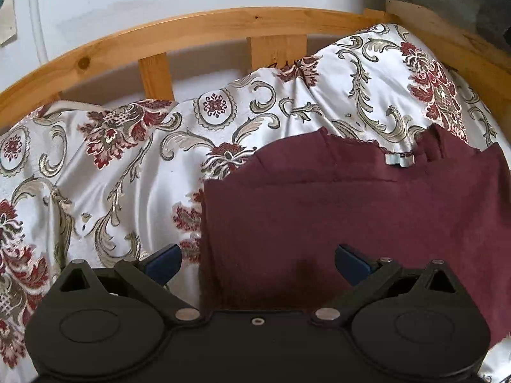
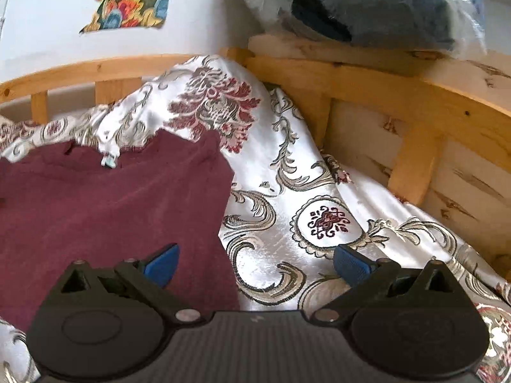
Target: Fold small clothes
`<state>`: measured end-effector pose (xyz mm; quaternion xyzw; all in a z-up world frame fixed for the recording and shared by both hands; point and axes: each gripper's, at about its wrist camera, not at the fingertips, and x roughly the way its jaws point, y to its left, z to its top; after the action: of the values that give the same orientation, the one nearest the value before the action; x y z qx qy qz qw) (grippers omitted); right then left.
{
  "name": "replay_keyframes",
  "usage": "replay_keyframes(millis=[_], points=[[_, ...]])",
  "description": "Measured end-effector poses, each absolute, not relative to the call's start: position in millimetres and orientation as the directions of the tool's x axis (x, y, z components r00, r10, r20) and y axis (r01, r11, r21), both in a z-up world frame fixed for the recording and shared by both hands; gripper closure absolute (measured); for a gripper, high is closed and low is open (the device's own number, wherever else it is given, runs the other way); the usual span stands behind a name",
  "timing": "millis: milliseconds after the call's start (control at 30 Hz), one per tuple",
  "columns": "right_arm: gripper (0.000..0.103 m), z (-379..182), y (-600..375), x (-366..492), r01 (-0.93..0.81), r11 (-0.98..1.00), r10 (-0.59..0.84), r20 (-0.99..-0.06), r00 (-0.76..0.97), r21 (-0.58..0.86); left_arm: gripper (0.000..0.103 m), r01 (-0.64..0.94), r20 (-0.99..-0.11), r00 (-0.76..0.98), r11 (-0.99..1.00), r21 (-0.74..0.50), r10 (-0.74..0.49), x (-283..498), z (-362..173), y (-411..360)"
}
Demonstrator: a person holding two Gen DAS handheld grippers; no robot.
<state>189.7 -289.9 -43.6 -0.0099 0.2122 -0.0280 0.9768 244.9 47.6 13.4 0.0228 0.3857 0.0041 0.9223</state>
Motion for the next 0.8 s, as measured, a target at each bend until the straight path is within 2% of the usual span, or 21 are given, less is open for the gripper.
replay_keyframes(millis=[100,400,600,800], points=[[0.0,-40,-290,181,0.083,0.997,-0.075,-0.407,0.91,0.001,0.001,-0.005,-0.707,0.706,0.998,0.058,0.045,239,19,47],[0.0,-29,-278,156,0.208,0.977,-0.212,-0.359,0.909,-0.051,0.001,-0.045,-0.719,0.69,0.997,0.068,0.08,220,33,61],[0.0,-25,-257,135,0.17,0.983,-0.182,-0.297,0.937,-0.066,0.001,-0.144,-0.721,0.679,0.988,0.055,0.139,209,31,92],[0.0,-31,-220,128,0.056,0.99,-0.088,-0.254,0.963,-0.13,0.001,-0.079,-0.724,0.677,0.991,0.107,0.132,199,27,89]])
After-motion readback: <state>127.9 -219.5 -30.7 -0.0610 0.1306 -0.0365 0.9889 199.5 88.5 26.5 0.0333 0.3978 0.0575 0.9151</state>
